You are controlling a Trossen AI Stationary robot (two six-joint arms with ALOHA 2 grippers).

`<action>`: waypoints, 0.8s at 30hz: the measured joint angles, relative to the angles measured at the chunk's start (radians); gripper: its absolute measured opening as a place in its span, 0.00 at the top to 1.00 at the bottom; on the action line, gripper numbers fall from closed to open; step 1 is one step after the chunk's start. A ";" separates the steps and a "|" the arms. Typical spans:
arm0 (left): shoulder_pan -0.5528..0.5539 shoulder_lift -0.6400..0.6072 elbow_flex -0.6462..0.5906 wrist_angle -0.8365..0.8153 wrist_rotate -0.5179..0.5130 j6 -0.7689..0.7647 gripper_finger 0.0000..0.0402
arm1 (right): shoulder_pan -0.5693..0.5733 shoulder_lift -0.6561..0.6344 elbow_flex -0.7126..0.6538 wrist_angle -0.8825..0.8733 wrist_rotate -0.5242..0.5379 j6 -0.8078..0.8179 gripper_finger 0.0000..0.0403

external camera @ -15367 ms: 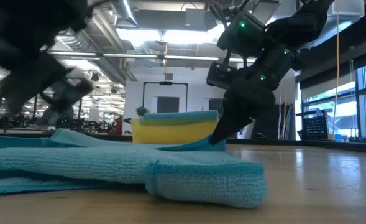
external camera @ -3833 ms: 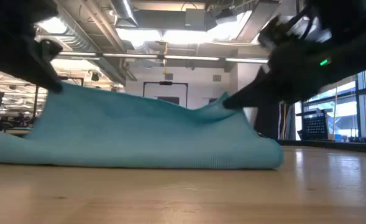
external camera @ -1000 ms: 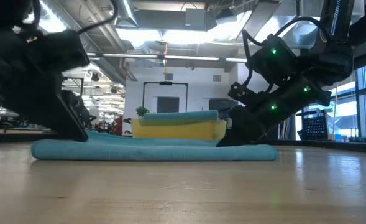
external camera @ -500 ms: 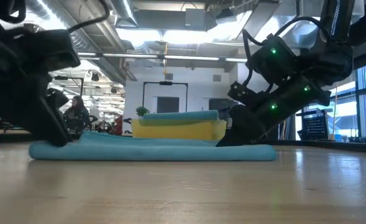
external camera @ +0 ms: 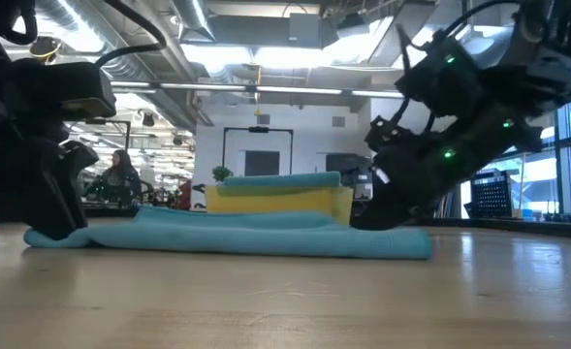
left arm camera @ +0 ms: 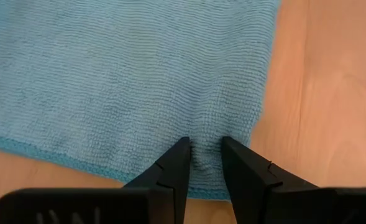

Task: Fold microfiber towels
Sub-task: Fold the blue towel

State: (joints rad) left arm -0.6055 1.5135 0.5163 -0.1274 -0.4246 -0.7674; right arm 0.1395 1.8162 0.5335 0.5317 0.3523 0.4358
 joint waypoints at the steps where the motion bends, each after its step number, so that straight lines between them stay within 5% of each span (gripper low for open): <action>1: 0.004 0.000 0.000 0.000 0.004 0.013 0.77 | 0.016 0.000 0.000 0.000 0.000 0.009 0.97; 14: 0.017 -0.137 0.027 -0.004 -0.020 0.174 0.77 | 0.173 0.002 -0.001 0.014 0.019 0.226 0.97; 24: 0.067 -0.158 0.035 -0.023 -0.136 0.222 0.77 | 0.228 -0.015 -0.005 0.117 -0.140 0.194 0.97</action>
State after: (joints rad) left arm -0.5387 1.3556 0.5518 -0.1502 -0.5602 -0.5457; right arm 0.3679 1.8013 0.5282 0.6487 0.2122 0.6294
